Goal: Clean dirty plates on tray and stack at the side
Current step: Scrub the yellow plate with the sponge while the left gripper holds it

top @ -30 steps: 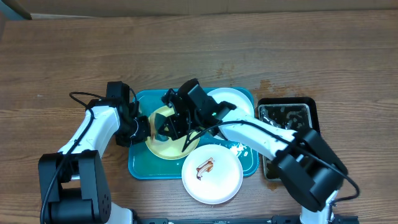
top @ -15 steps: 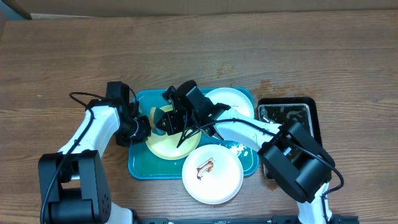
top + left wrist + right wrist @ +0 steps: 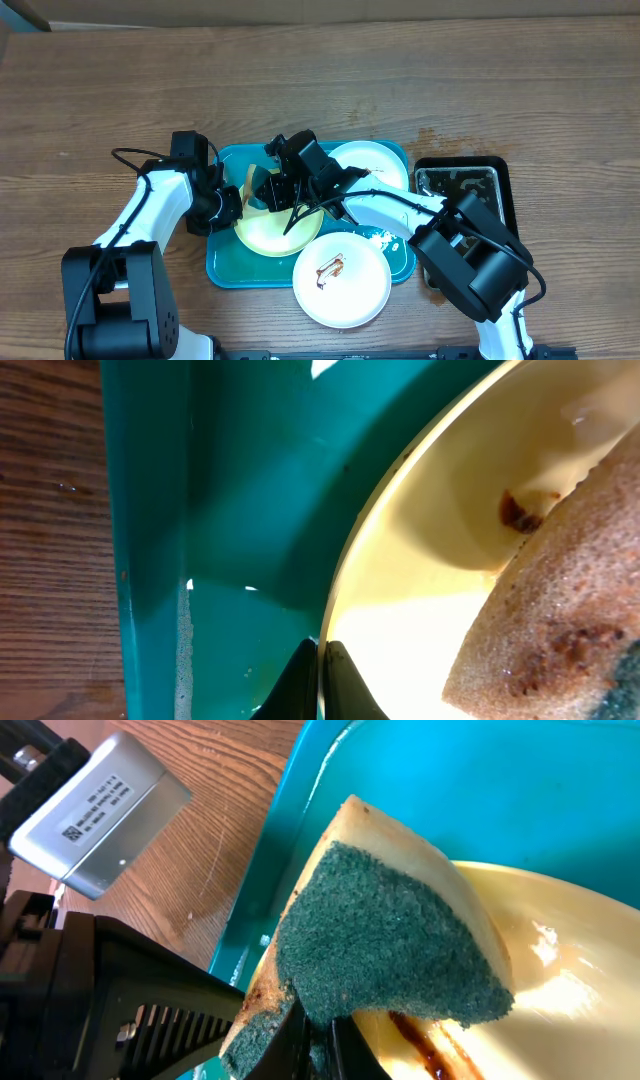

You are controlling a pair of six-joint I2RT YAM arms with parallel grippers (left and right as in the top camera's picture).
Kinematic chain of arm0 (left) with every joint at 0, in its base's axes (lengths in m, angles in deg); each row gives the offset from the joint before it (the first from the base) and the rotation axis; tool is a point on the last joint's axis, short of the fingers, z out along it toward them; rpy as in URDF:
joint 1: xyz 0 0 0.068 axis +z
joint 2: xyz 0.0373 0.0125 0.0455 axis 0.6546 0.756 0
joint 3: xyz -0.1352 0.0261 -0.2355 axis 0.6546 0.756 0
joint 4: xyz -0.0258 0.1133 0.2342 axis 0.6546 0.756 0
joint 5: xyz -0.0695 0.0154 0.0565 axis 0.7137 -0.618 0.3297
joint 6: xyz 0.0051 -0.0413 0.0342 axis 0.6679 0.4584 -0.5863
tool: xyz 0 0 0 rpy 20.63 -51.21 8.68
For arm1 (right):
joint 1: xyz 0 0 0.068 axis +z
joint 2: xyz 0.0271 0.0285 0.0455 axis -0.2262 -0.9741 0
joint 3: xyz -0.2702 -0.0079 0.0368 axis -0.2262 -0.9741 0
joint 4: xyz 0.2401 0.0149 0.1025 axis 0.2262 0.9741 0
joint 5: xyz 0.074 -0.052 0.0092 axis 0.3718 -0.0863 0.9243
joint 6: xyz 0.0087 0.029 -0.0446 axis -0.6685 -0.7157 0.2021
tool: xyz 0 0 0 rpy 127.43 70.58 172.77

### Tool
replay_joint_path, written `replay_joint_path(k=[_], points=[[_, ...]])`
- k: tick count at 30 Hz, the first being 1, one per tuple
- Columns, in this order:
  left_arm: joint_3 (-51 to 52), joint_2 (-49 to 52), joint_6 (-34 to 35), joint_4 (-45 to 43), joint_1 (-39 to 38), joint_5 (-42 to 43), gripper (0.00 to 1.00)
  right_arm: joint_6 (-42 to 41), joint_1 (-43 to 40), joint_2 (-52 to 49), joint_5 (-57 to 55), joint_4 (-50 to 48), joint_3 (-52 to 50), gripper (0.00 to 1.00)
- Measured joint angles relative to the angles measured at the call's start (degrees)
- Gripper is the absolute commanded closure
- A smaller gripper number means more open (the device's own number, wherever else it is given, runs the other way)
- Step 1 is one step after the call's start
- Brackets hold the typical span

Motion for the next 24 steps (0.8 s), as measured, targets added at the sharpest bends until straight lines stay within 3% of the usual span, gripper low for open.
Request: replay_joint_path(k=[12,18,24], points=[[0.0,0.0,0.13,-0.52,0.0,0.02,0.96,-1.31,0.7,-0.2,-0.76,0.2,0.0,0.96],[0.0,0.0,0.22,-0.85,-0.02,0.52,0.81,-1.27,2.16,-2.12,-0.68,0.31,0.0,0.96],[0.0,0.0,0.17,-1.57,0.0,1.05,0.8,-1.29,2.19,-2.27,-0.37,1.49,0.02,0.96]])
